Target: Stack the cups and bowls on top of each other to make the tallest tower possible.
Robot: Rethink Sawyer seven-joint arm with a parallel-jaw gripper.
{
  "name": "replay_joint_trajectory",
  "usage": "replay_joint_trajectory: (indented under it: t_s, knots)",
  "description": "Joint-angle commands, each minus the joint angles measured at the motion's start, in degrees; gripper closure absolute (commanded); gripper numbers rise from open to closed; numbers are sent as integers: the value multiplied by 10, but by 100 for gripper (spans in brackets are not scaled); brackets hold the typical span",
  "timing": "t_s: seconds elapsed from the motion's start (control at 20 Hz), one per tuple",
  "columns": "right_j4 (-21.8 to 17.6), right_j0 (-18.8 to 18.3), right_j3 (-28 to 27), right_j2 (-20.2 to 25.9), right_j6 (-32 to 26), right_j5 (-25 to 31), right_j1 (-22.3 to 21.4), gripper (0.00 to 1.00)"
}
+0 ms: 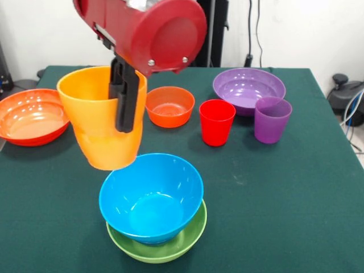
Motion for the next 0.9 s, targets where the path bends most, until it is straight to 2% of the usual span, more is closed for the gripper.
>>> replay_joint_trajectory:
  t_s: [0.05, 0.4, 0.9]
  knots:
    - [-120, 9, -11, 128, -104, 95, 4, 100]
    - [-196, -4, -7, 203, -101, 105, 1, 100]
    - [-248, -14, 6, 253, -88, 95, 3, 100]
